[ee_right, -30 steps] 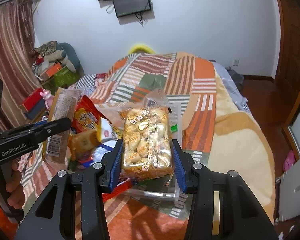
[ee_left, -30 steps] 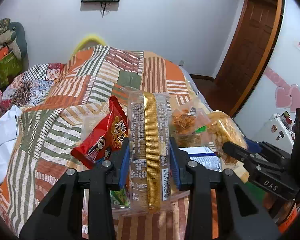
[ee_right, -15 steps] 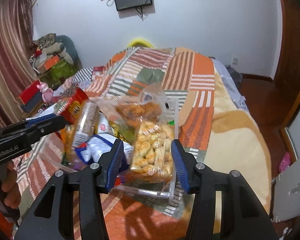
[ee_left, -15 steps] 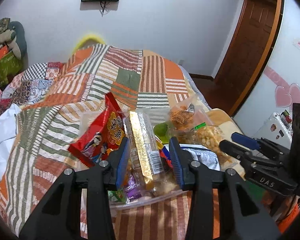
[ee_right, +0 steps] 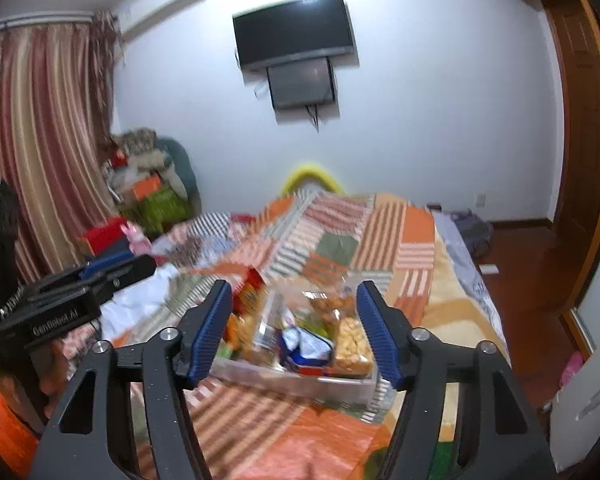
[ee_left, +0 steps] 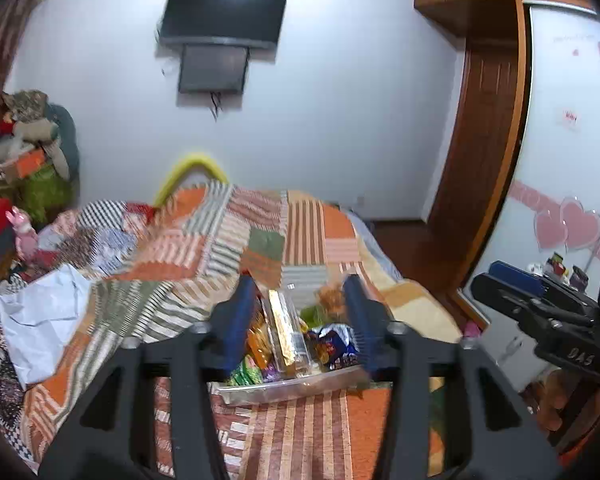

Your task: Organize snacks

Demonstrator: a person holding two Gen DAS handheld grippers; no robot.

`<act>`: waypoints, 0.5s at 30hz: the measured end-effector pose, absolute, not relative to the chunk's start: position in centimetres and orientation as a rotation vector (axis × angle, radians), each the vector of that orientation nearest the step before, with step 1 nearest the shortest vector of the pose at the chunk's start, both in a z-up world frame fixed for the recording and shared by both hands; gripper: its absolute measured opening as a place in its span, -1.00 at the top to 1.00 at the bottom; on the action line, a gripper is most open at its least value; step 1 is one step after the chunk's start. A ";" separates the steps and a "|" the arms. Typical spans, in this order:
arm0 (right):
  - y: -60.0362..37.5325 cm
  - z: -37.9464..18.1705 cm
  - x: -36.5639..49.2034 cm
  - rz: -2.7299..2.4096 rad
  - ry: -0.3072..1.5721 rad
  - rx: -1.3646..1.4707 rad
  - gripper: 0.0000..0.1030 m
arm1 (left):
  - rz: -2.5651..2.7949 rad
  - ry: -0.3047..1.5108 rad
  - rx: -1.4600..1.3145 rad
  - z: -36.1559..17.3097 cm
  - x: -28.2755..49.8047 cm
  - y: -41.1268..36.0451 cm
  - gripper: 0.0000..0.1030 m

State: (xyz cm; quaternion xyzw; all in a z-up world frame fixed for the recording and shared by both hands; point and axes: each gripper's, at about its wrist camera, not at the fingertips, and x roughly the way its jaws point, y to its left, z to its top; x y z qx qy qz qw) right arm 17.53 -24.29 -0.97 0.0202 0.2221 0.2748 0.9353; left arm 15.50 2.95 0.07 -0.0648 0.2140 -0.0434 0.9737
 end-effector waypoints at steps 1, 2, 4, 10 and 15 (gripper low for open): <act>-24.6 -0.2 16.6 0.569 0.429 0.054 -0.31 | -0.082 0.409 -0.130 0.5 14.6 3.0 -0.24; -24.5 0.1 16.2 0.571 0.416 0.061 -0.34 | -0.075 0.381 -0.127 1.1 13.5 2.9 -0.28; -24.7 1.0 15.0 0.569 0.384 0.072 -0.49 | -0.063 0.351 -0.115 1.9 12.0 2.9 -0.39; -24.7 1.8 13.3 0.552 0.347 0.073 -0.78 | -0.037 0.282 -0.091 3.2 8.9 2.5 -0.74; -24.4 1.6 13.0 0.508 0.329 0.064 -1.00 | -0.023 0.253 -0.075 3.4 7.4 2.0 -0.90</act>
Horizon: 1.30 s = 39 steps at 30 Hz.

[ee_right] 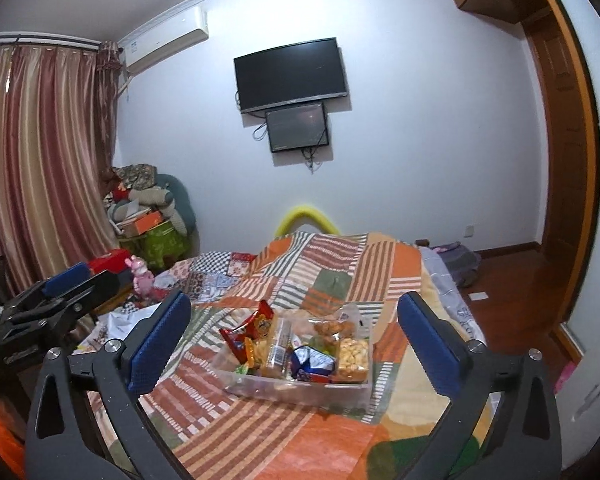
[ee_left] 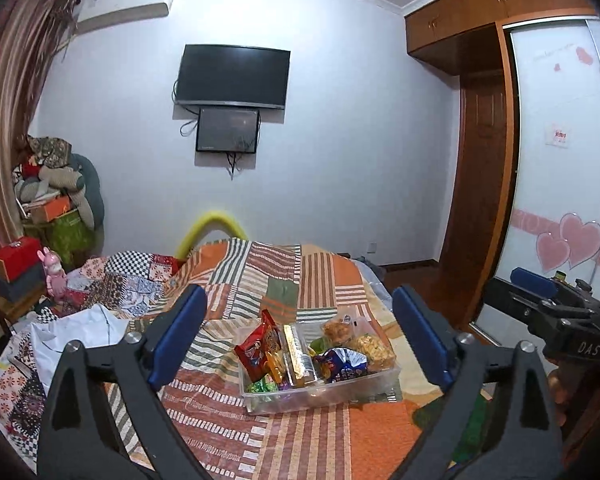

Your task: Organize snacks

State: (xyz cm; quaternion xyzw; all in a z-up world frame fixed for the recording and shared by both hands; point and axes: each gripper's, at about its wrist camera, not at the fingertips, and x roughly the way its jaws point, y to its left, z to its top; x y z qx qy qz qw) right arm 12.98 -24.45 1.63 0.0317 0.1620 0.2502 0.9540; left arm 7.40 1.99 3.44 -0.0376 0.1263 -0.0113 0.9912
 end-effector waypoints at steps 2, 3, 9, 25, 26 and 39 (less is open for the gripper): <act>-24.5 1.6 13.0 0.507 0.332 0.064 -1.00 | -0.022 0.251 -0.069 3.3 7.2 1.8 -0.90; -24.6 1.6 12.9 0.507 0.332 0.066 -1.00 | -0.023 0.254 -0.068 3.3 7.1 1.7 -0.91; -24.6 1.4 12.6 0.505 0.333 0.053 -1.00 | -0.027 0.263 -0.068 3.0 7.0 1.6 -0.94; -24.4 1.2 12.0 0.505 0.325 0.033 -1.00 | -0.022 0.273 -0.065 2.8 7.4 1.5 -0.98; -24.4 1.2 12.0 0.506 0.325 0.033 -1.00 | -0.022 0.274 -0.063 2.7 7.4 1.5 -0.98; -24.4 0.9 12.0 0.504 0.327 0.029 -1.00 | -0.032 0.285 -0.055 2.3 7.6 1.0 -1.00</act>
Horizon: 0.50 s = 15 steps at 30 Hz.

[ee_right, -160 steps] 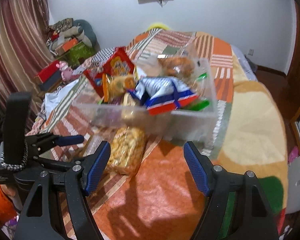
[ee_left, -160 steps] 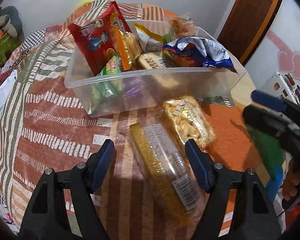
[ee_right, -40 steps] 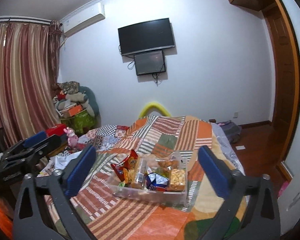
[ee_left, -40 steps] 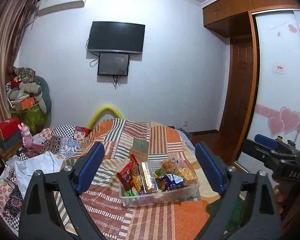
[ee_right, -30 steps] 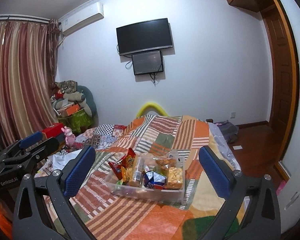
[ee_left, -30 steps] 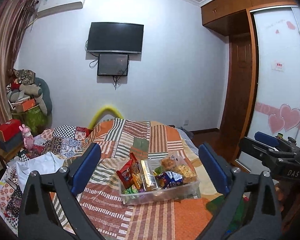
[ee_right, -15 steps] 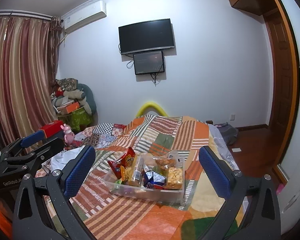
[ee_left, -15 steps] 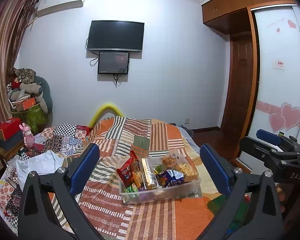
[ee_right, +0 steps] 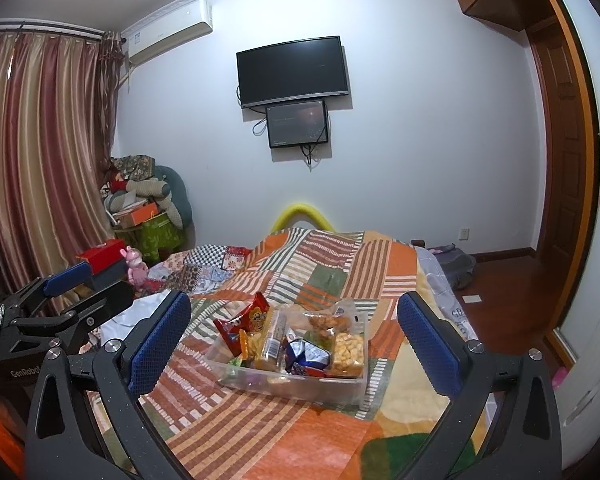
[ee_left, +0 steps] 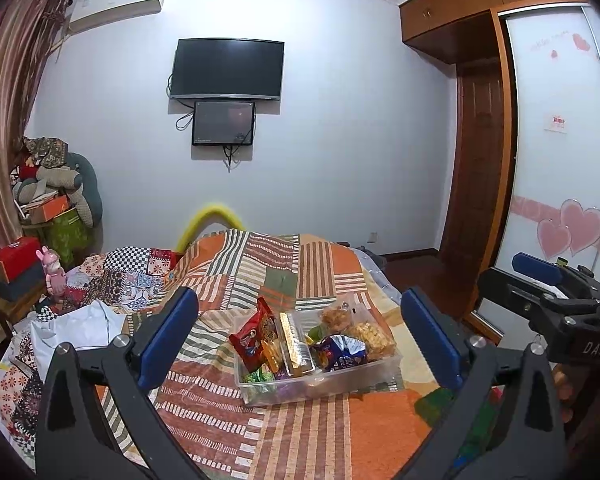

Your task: Organize snacks

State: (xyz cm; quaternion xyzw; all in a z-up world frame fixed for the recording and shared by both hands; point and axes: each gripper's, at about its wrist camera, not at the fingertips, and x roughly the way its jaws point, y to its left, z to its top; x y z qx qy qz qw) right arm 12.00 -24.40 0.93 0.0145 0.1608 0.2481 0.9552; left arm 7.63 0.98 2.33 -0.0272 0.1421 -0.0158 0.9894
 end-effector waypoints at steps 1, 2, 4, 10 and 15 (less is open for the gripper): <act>-24.4 0.9 12.0 0.503 0.327 0.029 -1.00 | -0.032 0.286 -0.053 2.3 7.6 1.0 -1.00; -24.5 0.9 12.0 0.503 0.328 0.029 -1.00 | -0.033 0.287 -0.052 2.3 7.7 0.9 -1.00; -24.5 0.8 12.1 0.503 0.328 0.029 -1.00 | -0.035 0.288 -0.050 2.4 7.6 0.9 -1.00; -24.5 0.8 12.1 0.502 0.328 0.028 -1.00 | -0.034 0.287 -0.055 2.4 7.7 0.9 -1.00; -24.7 0.7 12.2 0.501 0.331 0.030 -1.00 | -0.033 0.289 -0.057 2.4 7.8 0.9 -1.00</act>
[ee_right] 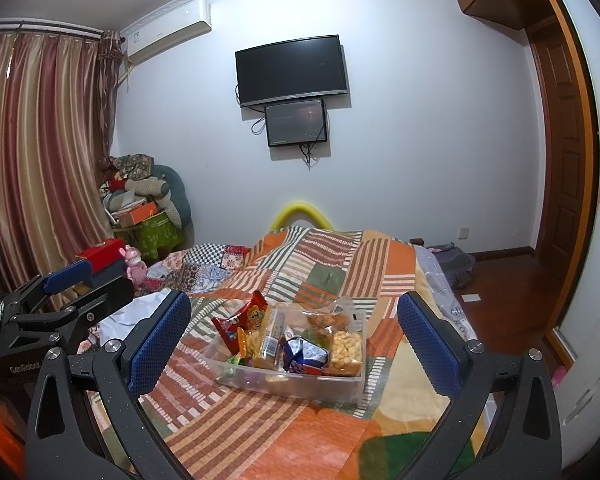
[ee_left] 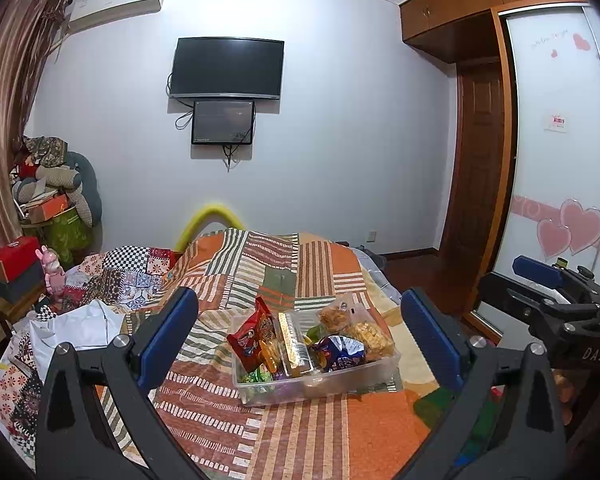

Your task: Organize snacks

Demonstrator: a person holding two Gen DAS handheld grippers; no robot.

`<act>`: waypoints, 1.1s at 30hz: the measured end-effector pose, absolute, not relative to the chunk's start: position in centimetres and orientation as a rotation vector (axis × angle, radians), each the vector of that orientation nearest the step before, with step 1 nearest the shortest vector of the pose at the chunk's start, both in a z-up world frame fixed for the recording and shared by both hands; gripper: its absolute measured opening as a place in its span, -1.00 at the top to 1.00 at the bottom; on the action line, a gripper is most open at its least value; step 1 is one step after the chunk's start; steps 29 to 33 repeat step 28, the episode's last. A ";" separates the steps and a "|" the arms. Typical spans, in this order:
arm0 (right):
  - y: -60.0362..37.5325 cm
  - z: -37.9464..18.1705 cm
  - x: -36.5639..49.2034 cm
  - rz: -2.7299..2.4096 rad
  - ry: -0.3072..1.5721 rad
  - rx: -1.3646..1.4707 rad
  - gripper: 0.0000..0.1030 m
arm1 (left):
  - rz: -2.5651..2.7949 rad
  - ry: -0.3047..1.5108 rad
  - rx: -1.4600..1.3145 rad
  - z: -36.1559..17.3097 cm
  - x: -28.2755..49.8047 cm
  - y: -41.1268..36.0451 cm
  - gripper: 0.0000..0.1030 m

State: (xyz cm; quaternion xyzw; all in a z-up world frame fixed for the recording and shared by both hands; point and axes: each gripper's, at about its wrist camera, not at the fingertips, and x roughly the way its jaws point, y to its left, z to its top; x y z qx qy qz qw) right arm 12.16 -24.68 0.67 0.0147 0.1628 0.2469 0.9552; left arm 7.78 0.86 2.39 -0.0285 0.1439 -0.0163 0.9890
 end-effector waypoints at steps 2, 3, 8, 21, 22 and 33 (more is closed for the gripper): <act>-24.8 0.6 12.2 0.500 0.331 0.029 -1.00 | -0.034 0.291 -0.059 2.4 7.8 0.8 -1.00; -24.8 0.6 12.2 0.500 0.332 0.029 -1.00 | -0.036 0.293 -0.062 2.4 7.8 0.9 -1.00; -25.0 0.4 12.1 0.499 0.334 0.023 -1.00 | -0.050 0.301 -0.072 2.4 8.0 0.9 -1.00; -25.3 0.4 12.1 0.498 0.337 0.028 -1.00 | -0.064 0.305 -0.058 2.1 8.1 0.5 -1.00; -25.4 0.4 12.0 0.498 0.337 0.028 -1.00 | -0.063 0.305 -0.058 2.1 8.1 0.5 -1.00; -25.3 0.4 12.2 0.497 0.344 0.031 -1.00 | -0.068 0.312 -0.058 2.0 8.0 0.6 -1.00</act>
